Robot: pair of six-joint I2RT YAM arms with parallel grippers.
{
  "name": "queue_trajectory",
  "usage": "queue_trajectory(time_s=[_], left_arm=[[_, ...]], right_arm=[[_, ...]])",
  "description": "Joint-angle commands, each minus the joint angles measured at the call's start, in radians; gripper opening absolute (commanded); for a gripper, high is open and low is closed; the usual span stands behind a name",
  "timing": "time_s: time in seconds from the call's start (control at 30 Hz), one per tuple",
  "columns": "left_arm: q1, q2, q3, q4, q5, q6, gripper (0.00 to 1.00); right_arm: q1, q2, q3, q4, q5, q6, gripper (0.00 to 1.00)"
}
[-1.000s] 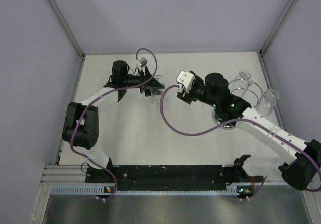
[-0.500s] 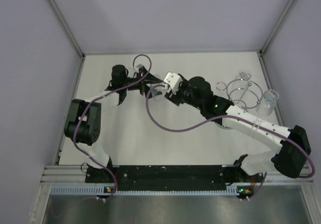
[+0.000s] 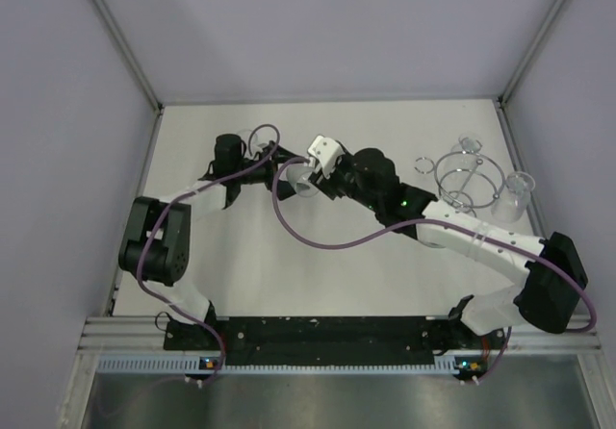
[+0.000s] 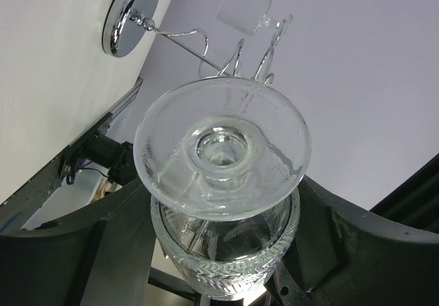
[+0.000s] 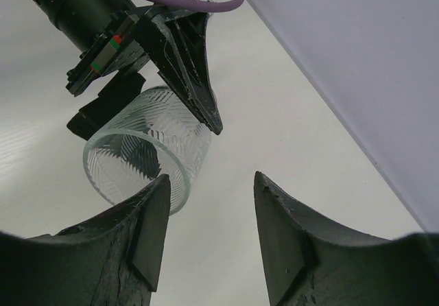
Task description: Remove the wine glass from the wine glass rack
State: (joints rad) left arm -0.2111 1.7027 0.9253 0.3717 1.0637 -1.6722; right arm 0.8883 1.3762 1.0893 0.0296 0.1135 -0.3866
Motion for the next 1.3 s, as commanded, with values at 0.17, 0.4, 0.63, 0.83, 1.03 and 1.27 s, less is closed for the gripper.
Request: queue_trajectory(time_s=[0.17, 0.4, 0.63, 0.83, 1.03, 1.27], left_arm=[[-0.022, -0.097, 0.003, -0.017, -0.001, -0.064, 0.0], [-0.027, -0.11, -0.011, -0.027, -0.005, -0.066, 0.0], [-0.027, -0.12, 0.0, -0.046, -0.024, -0.023, 0.09], [-0.027, -0.117, 0.001, -0.085, -0.028, 0.0, 0.38], [-0.027, -0.114, 0.003, -0.111, -0.053, 0.038, 0.92], [-0.016, -0.107, 0.053, -0.18, -0.074, 0.097, 0.98]], right_arm=[[0.021, 0.026, 0.041, 0.091, 0.032, 0.002, 0.5], [0.021, 0.06, 0.061, 0.107, 0.011, -0.017, 0.42], [0.02, 0.057, 0.057, 0.093, -0.012, -0.023, 0.19], [0.021, 0.061, 0.061, 0.095, -0.018, -0.029, 0.0], [0.02, 0.046, 0.057, 0.09, -0.014, -0.017, 0.0], [0.0, 0.021, 0.069, 0.059, -0.003, 0.009, 0.0]])
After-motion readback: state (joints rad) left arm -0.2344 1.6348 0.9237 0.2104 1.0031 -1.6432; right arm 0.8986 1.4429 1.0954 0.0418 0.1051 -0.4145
